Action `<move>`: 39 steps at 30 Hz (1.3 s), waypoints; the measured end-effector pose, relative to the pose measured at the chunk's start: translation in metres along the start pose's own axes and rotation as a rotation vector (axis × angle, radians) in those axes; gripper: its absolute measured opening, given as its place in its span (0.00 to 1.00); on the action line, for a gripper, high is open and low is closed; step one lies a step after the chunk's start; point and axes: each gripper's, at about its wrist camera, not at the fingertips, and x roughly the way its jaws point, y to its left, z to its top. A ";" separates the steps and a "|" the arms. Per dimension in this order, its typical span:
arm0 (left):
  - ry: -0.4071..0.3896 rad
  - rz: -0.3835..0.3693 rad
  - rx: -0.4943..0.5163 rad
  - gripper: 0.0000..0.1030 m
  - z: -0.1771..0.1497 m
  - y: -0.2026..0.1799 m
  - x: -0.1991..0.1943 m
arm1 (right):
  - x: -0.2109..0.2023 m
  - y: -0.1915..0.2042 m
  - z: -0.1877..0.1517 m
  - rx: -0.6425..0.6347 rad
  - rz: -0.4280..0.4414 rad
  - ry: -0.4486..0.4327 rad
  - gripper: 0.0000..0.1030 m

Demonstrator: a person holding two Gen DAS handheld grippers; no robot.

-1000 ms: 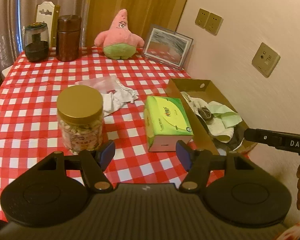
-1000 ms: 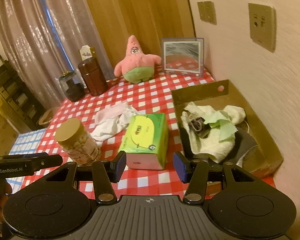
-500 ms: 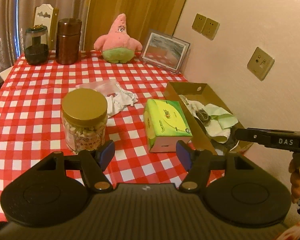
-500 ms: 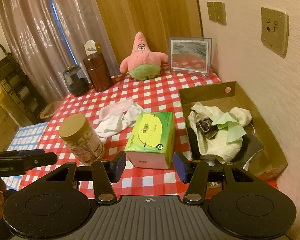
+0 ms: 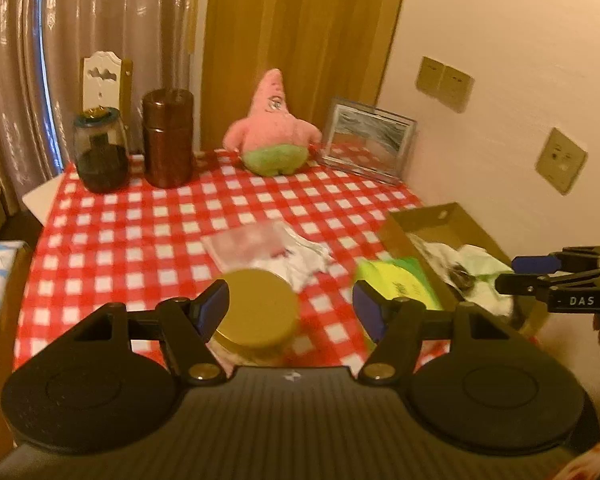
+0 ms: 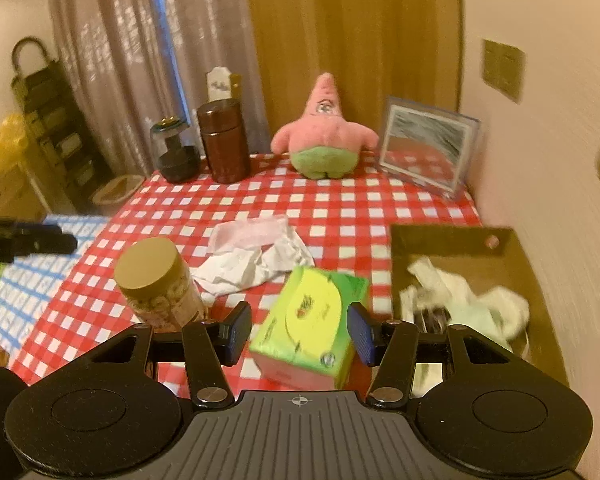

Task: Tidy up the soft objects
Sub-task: 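Withdraw both grippers from the tray back over the table, then reach the right gripper to the white cloth and close on it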

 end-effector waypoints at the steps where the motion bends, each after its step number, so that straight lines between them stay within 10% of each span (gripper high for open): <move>1: 0.002 0.001 0.000 0.63 0.004 0.005 0.005 | 0.007 0.001 0.004 -0.013 0.008 0.005 0.52; 39: 0.077 0.019 -0.139 0.70 0.043 0.138 0.210 | 0.320 0.035 0.066 -0.265 0.157 0.387 0.71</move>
